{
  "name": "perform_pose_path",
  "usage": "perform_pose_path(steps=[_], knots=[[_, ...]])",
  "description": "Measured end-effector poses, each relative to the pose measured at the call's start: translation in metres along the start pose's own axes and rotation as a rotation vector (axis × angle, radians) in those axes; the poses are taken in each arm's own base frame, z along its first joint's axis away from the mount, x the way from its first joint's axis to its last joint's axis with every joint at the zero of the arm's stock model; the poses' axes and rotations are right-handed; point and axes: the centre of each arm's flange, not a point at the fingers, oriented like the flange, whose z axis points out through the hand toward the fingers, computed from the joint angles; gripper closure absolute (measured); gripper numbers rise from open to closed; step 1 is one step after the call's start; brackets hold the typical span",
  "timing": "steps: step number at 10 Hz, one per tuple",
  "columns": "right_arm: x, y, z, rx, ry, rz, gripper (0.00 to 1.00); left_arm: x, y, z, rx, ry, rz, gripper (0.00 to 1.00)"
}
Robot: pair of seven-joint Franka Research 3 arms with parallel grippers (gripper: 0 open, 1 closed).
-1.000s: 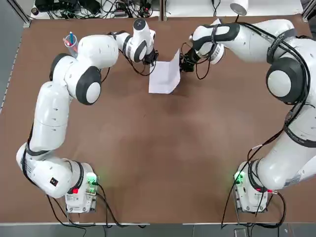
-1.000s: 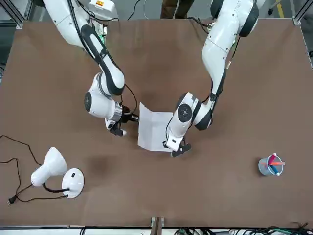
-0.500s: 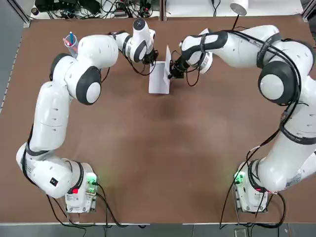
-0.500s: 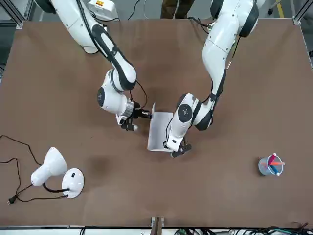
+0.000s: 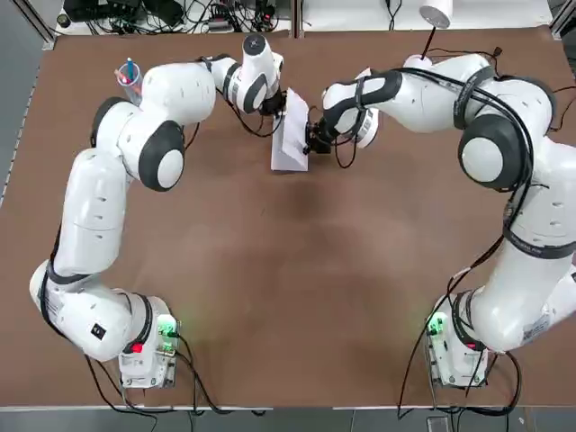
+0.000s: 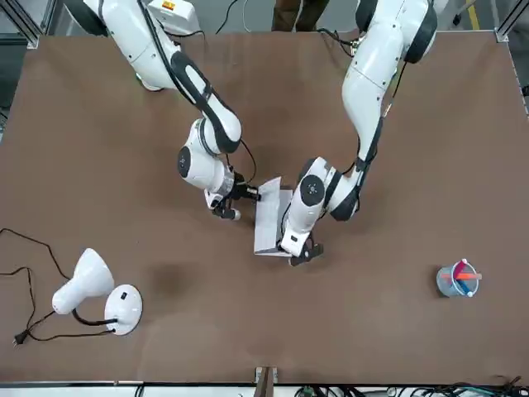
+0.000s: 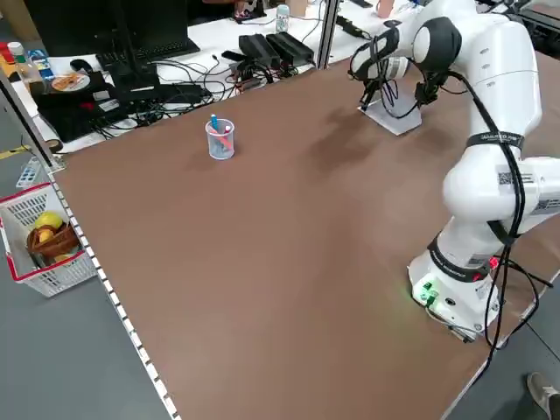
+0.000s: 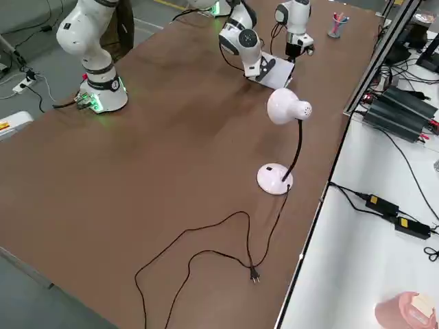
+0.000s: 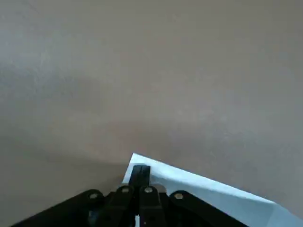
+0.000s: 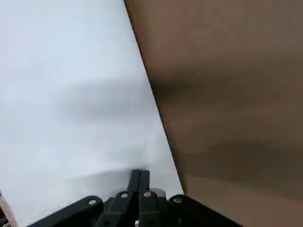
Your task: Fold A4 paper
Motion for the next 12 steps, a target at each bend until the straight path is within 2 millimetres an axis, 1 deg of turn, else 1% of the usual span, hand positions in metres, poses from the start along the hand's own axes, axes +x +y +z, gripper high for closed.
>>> perform_pose_path(steps=[3, 6, 7, 9, 10, 12], knots=[[-0.011, -0.001, 0.014, -0.012, -0.013, -0.014, 0.98, 0.010, -0.002, -0.007, 0.025, 0.000, 0.020, 0.99], [-0.014, 0.006, 0.026, -0.024, -0.002, -0.016, 0.98, 0.021, -0.004, -0.023, 0.045, -0.005, 0.037, 0.99], [-0.016, 0.008, 0.030, -0.029, 0.001, -0.017, 0.98, 0.028, -0.008, -0.031, 0.056, -0.008, 0.045, 0.99], [-0.017, 0.008, 0.032, -0.031, 0.002, -0.020, 0.98, 0.048, -0.017, -0.054, 0.069, -0.008, 0.046, 0.99], [-0.017, 0.008, 0.032, -0.030, 0.003, -0.020, 0.98, 0.054, -0.019, -0.065, 0.077, -0.011, 0.040, 0.99], [-0.014, 0.006, 0.030, -0.025, 0.012, -0.022, 0.98, 0.057, -0.018, -0.073, 0.080, -0.012, 0.037, 0.99]])
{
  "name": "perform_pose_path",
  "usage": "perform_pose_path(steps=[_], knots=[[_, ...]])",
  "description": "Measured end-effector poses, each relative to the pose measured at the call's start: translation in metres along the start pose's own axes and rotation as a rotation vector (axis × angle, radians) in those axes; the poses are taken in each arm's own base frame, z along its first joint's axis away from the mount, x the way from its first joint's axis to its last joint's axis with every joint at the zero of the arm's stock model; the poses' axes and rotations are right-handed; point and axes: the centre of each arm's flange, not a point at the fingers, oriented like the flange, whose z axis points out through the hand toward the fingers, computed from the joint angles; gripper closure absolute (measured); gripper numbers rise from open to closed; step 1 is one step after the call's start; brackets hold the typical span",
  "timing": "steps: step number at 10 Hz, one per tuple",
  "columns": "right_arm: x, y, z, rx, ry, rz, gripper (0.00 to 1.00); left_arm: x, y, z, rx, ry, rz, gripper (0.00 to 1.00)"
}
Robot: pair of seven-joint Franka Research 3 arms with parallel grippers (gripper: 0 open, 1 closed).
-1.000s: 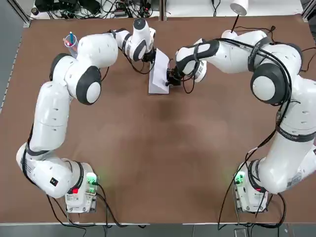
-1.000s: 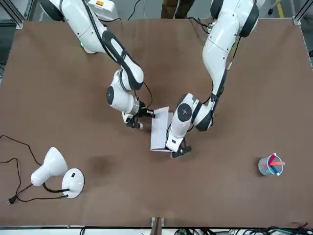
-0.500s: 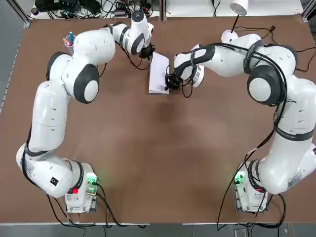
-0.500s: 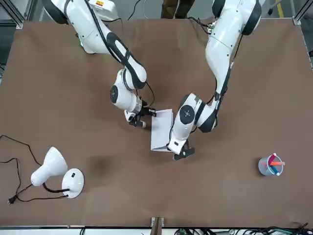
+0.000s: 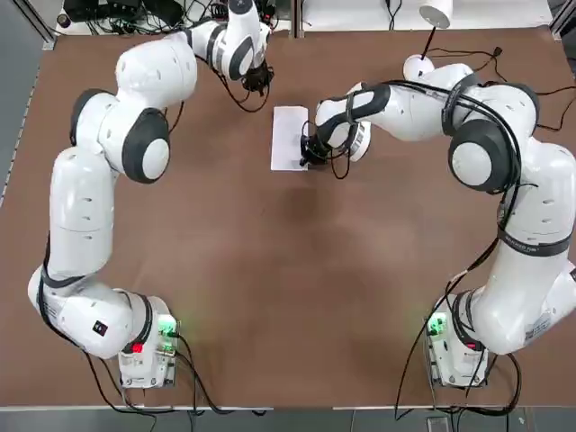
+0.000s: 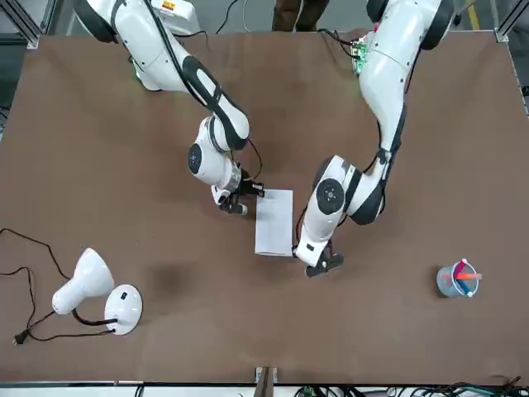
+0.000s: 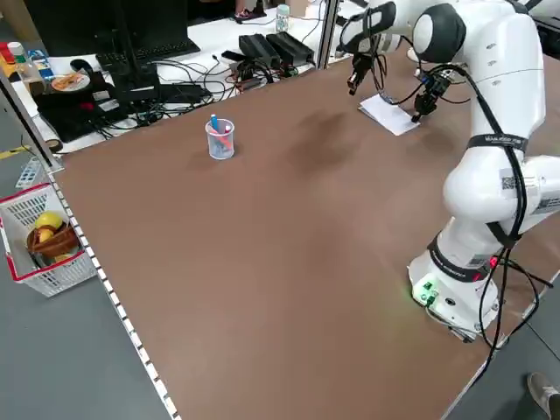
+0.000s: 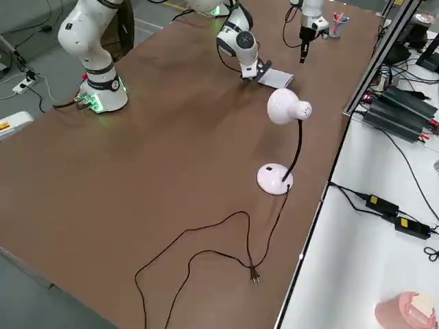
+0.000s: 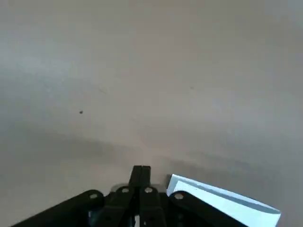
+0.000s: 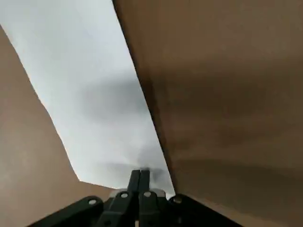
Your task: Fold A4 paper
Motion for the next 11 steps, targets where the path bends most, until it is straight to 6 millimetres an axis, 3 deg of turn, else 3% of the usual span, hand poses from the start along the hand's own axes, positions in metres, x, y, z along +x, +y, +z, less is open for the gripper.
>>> perform_pose_path(steps=[3, 7, 10, 11], knots=[[0.009, -0.006, -0.006, 0.016, 0.040, -0.002, 0.98, 0.014, -0.008, -0.011, -0.010, 0.015, -0.025, 0.97], [0.030, -0.018, -0.008, 0.049, 0.070, -0.028, 0.98, 0.040, -0.022, -0.047, -0.043, 0.052, -0.117, 0.43], [0.046, -0.001, -0.004, 0.034, 0.082, -0.063, 0.98, 0.052, -0.029, -0.063, -0.063, 0.065, -0.147, 0.01], [0.049, 0.002, -0.004, 0.034, 0.083, -0.068, 0.98, 0.055, -0.031, -0.066, -0.069, 0.066, -0.156, 0.00]])
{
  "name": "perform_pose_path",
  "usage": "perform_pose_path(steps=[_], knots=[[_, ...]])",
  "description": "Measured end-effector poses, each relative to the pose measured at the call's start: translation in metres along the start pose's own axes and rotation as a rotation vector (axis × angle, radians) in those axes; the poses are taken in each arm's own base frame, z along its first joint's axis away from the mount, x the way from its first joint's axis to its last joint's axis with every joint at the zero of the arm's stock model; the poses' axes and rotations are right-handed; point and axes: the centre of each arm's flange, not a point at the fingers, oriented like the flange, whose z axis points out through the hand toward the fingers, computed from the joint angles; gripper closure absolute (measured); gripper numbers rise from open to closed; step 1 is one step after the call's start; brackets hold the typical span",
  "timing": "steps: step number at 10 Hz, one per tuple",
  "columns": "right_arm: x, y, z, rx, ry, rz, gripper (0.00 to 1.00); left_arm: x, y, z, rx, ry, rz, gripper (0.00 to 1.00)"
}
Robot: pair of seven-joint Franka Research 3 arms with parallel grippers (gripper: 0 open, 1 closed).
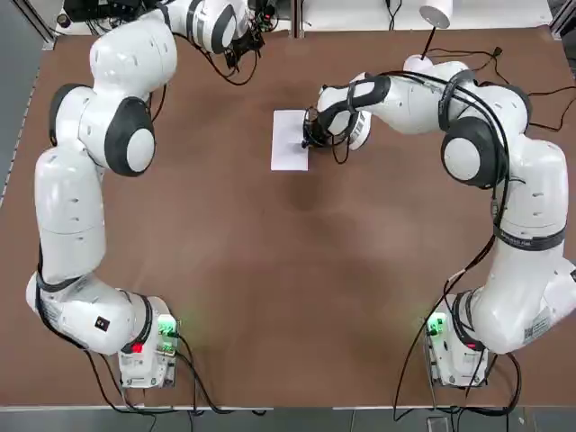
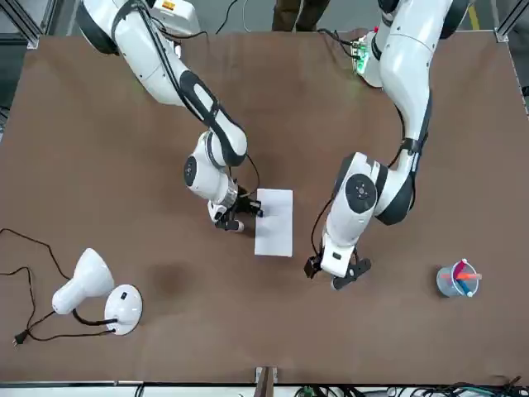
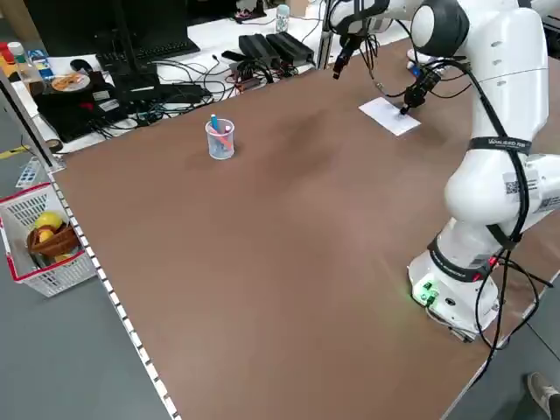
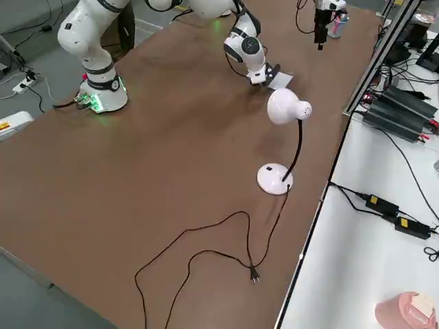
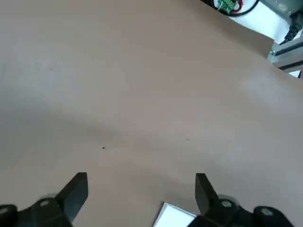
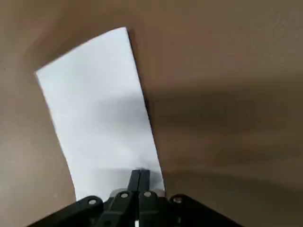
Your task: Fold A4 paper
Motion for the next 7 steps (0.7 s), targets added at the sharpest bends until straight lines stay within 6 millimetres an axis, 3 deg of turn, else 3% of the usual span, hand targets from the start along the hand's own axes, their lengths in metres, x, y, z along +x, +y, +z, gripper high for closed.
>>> perform_pose_path(steps=[3, 7], knots=[[0.006, -0.005, -0.004, 0.012, 0.014, -0.004, 0.98, 0.015, -0.009, -0.008, -0.012, 0.004, -0.029, 0.00], [0.026, -0.005, -0.006, 0.025, 0.044, 0.003, 0.98, 0.062, -0.048, -0.014, -0.023, 0.009, -0.081, 0.00]])
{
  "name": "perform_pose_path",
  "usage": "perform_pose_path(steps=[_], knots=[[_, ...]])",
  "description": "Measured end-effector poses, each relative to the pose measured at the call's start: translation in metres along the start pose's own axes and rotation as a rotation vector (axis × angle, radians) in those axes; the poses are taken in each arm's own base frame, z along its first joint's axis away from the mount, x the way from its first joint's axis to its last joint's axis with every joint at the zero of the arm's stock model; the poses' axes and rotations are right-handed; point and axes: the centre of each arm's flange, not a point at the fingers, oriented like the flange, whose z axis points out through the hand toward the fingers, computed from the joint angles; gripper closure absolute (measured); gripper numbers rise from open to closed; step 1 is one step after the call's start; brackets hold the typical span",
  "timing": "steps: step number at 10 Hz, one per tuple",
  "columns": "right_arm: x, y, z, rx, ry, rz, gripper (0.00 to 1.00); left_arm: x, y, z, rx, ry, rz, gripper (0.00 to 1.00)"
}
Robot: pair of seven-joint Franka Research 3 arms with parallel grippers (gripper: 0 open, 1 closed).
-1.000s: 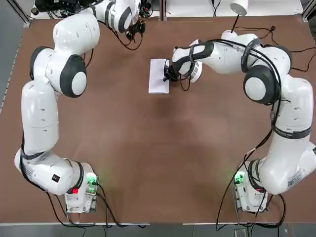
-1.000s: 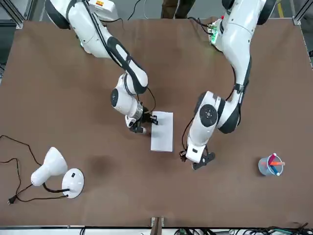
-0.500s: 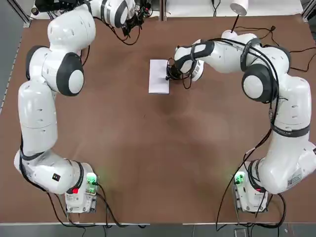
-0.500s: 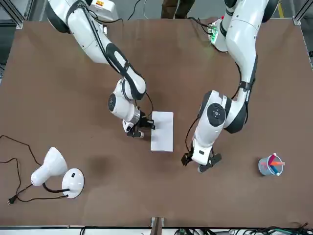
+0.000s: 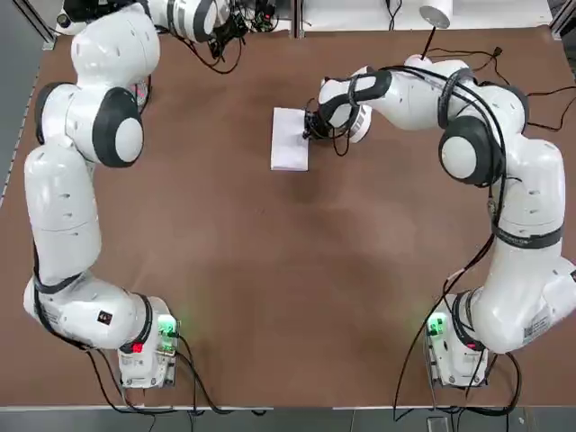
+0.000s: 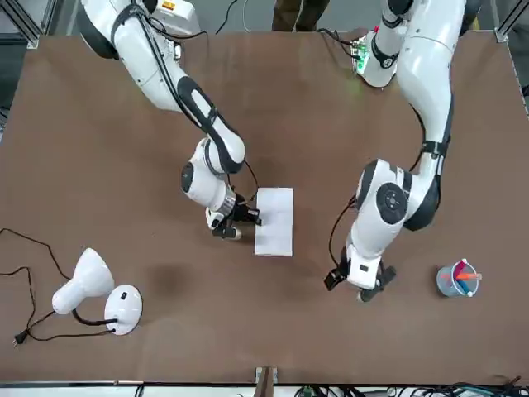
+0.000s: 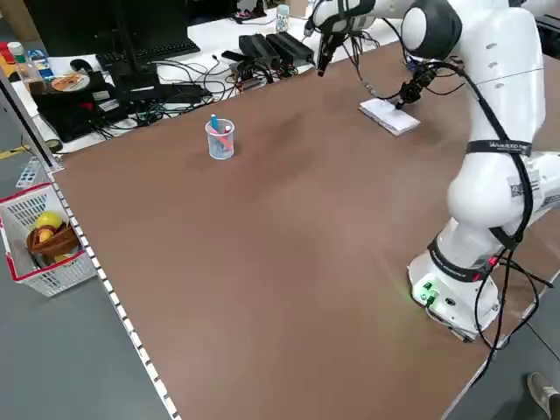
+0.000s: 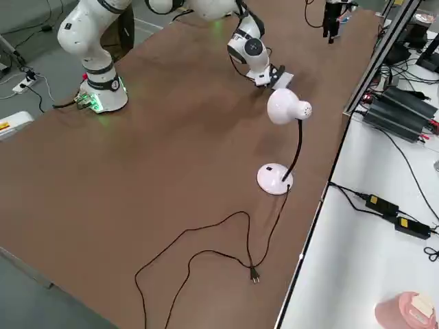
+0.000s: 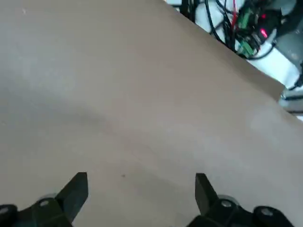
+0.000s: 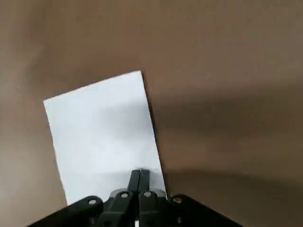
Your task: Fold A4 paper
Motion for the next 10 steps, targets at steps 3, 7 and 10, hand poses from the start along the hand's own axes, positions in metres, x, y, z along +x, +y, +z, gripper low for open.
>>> perform_pose_path(steps=[3, 7, 10], knots=[[0.017, -0.009, 0.003, 0.031, 0.024, 0.003, 0.98, 0.068, -0.058, -0.017, -0.043, -0.005, 0.057, 0.00], [0.032, -0.010, 0.008, 0.048, 0.043, 0.004, 0.99, 0.117, -0.141, -0.076, -0.047, -0.007, 0.257, 0.00], [0.047, -0.007, 0.007, 0.051, 0.067, 0.005, 0.99, 0.125, -0.185, -0.147, -0.001, -0.068, 0.411, 0.00]])
